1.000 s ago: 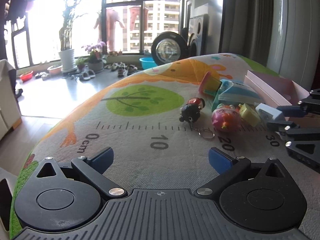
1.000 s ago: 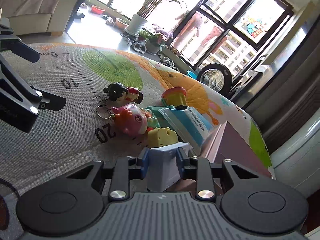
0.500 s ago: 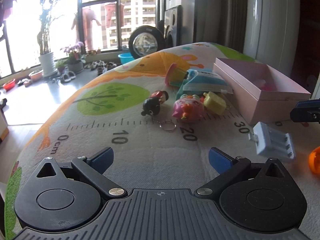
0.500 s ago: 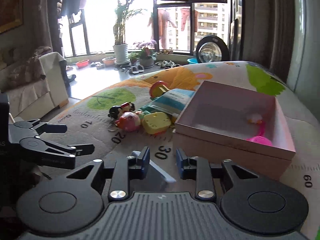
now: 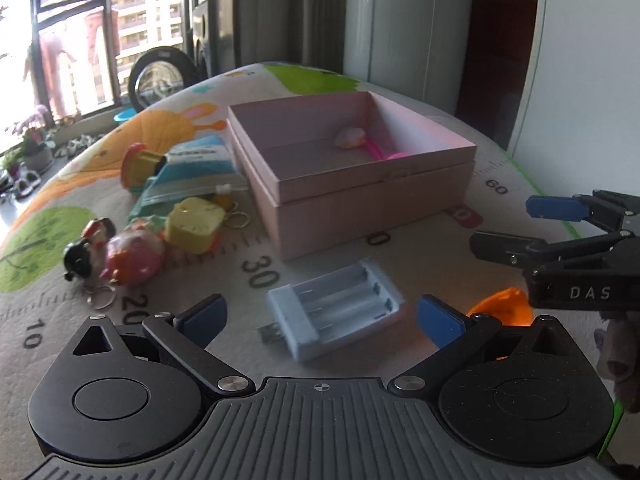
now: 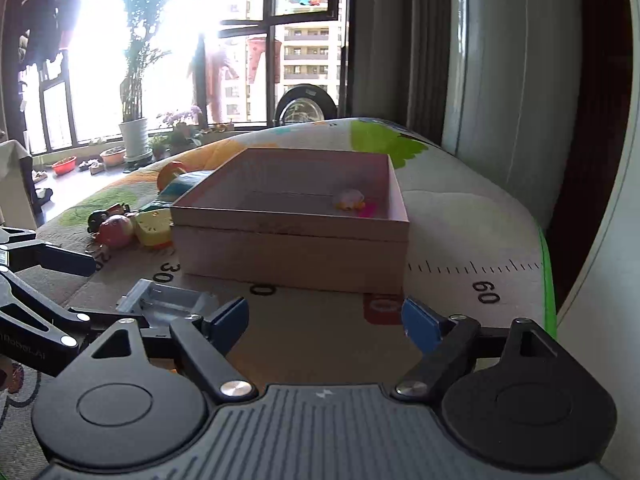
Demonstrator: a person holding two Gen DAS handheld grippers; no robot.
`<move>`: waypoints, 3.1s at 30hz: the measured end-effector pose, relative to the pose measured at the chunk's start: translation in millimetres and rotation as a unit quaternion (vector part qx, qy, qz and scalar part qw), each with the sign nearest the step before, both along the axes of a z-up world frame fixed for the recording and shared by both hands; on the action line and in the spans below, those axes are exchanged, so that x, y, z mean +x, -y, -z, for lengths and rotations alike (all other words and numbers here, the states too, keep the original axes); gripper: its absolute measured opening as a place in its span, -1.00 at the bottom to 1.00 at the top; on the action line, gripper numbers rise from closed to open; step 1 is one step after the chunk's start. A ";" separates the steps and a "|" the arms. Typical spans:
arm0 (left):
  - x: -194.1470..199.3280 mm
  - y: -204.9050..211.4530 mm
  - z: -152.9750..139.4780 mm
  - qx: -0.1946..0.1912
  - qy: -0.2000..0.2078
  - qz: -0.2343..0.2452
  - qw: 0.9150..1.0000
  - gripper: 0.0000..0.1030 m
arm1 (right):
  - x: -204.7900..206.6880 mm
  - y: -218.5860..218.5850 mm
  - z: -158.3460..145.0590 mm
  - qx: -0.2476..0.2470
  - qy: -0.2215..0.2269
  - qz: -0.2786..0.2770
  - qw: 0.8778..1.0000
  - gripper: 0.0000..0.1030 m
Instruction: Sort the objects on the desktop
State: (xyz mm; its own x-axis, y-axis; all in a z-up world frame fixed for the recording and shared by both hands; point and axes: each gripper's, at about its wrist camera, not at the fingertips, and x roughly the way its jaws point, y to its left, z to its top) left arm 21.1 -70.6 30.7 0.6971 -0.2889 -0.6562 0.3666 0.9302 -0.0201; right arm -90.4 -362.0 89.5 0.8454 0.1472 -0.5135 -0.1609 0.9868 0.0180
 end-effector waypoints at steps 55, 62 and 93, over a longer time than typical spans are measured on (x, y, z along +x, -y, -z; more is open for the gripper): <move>-58.4 -93.1 13.0 0.118 0.021 -0.057 0.991 0.46 | -35.2 -16.7 -3.0 -0.002 -0.019 -0.088 0.996 1.00; -55.6 -133.6 1.7 0.066 -0.011 -0.134 0.989 0.94 | -47.8 -48.3 -3.6 -0.033 -0.004 -0.137 0.990 1.00; -28.3 -82.9 17.8 0.080 -0.012 -0.100 0.992 0.97 | -24.5 -58.2 18.5 -0.058 -0.078 -0.118 0.988 0.87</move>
